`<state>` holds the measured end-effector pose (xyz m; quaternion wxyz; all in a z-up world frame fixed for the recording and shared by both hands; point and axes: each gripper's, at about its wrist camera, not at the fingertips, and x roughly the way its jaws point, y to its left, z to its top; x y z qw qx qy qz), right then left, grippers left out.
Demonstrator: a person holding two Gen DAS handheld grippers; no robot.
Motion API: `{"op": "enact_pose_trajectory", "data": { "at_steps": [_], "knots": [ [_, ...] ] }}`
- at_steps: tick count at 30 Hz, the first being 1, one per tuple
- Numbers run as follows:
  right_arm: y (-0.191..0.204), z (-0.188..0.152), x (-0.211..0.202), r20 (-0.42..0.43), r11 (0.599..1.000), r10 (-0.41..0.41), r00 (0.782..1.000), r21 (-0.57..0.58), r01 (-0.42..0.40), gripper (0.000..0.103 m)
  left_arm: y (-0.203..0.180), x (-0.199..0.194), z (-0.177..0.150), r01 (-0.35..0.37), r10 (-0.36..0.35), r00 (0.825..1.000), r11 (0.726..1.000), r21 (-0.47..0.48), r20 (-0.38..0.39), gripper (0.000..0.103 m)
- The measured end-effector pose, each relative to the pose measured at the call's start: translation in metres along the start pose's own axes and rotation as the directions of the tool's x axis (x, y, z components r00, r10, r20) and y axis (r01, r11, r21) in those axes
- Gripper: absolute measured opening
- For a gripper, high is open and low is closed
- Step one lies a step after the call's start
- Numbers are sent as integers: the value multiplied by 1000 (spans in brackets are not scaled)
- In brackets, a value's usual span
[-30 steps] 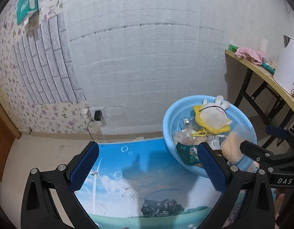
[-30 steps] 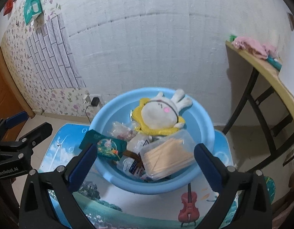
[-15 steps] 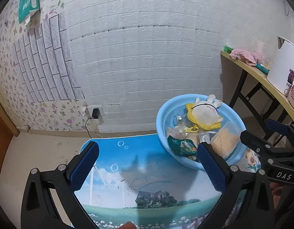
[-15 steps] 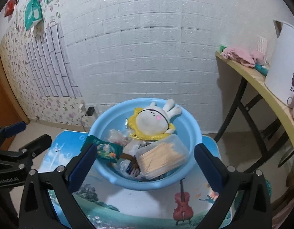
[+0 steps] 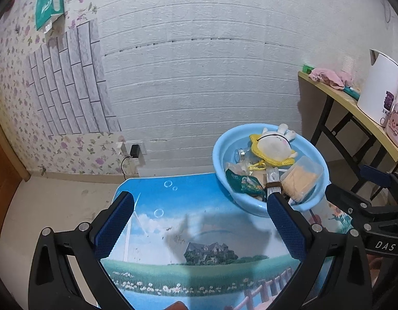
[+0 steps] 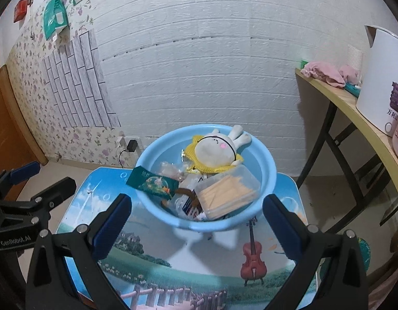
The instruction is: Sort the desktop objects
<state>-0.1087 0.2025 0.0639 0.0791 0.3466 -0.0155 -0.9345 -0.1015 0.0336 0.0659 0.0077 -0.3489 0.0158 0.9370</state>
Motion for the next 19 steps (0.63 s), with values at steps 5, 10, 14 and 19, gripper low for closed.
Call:
{"op": "enact_pose_trajectory", "data": {
  "at_steps": [5, 10, 14, 19],
  "knots": [
    [4, -12, -10, 4, 1000, 7, 1000, -7, -7, 103, 2, -12, -13, 4, -4, 1000, 1000, -2, 8, 103],
    [6, -25, -18, -4, 1000, 14, 1000, -11, -14, 103, 1, -22, -26, 12, -12, 1000, 1000, 5, 9, 103],
    [7, -34, -25, -2, 1000, 17, 1000, -18, -17, 103, 0, -29, -34, 9, -9, 1000, 1000, 3, 20, 103],
    [8, -45, -34, -1, 1000, 13, 1000, -22, -13, 103, 0, -36, -44, 7, -7, 1000, 1000, -3, 22, 103]
  ]
}}
